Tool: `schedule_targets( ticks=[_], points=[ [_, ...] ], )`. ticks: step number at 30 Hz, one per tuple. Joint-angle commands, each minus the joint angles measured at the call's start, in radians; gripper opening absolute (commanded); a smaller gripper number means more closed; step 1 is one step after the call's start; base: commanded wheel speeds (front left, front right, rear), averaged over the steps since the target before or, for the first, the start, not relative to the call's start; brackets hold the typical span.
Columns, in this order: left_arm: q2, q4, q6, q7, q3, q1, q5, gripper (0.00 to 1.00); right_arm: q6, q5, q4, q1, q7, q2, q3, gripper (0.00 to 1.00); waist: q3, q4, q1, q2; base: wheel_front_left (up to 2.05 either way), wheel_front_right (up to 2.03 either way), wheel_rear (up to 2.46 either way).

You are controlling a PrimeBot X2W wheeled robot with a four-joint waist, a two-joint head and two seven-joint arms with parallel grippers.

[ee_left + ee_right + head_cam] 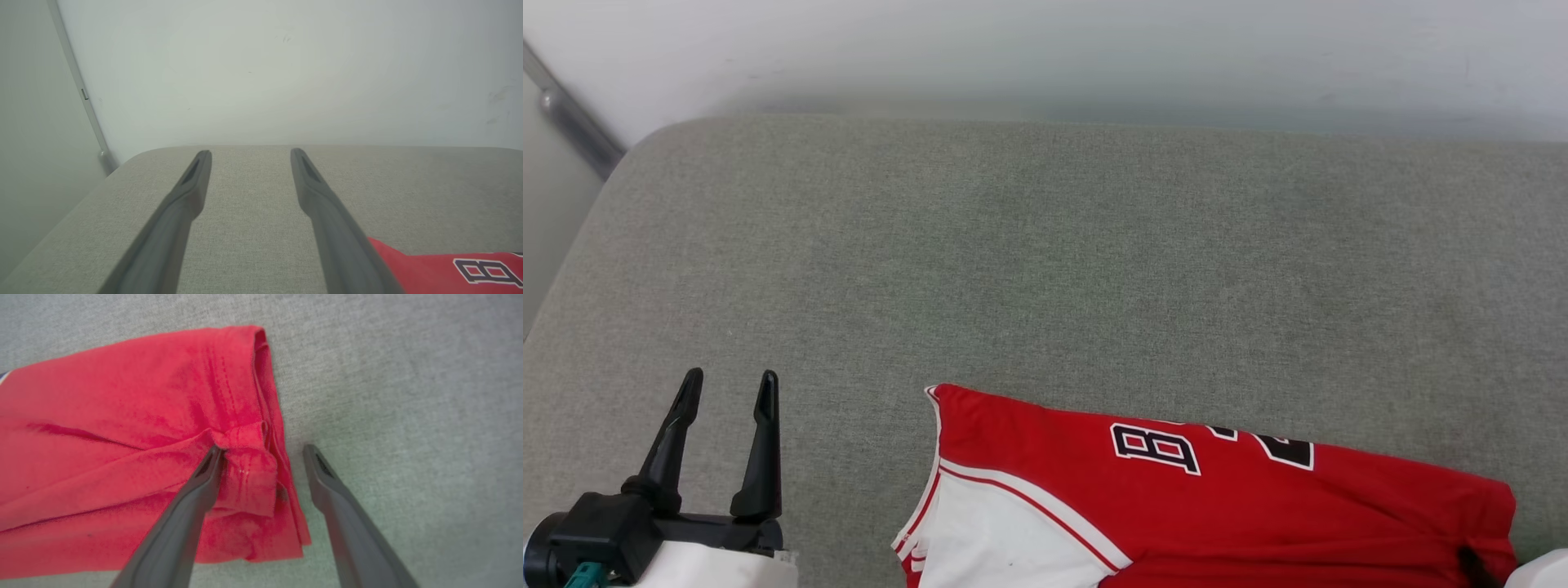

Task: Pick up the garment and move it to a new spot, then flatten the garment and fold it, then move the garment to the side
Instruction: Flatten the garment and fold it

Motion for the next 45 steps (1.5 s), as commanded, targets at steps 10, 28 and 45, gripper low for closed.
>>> schedule_targets(
  ticks=[10,28,45],
  points=[
    [-0.074,0.040,-0.072,-0.002,0.060,-0.026,0.061,1.00,0.006,0.070,0.110,-0.009,0.017,0.042,0.120,1.00,0.027,0.008,0.0000,0.0000,0.00,0.00,0.00],
    [-0.106,0.065,-0.094,-0.002,0.073,-0.017,0.091,1.00,-0.003,0.005,0.083,-0.041,-0.095,-0.097,0.048,0.00,-0.004,-0.004,0.0000,0.0000,0.00,0.00,0.00],
    [-0.097,0.063,-0.095,-0.002,0.069,0.006,0.086,1.00,-0.001,-0.041,-0.022,-0.044,-0.085,-0.099,-0.024,0.00,-0.044,-0.033,0.0000,0.0000,0.00,0.00,0.00]
  ],
)
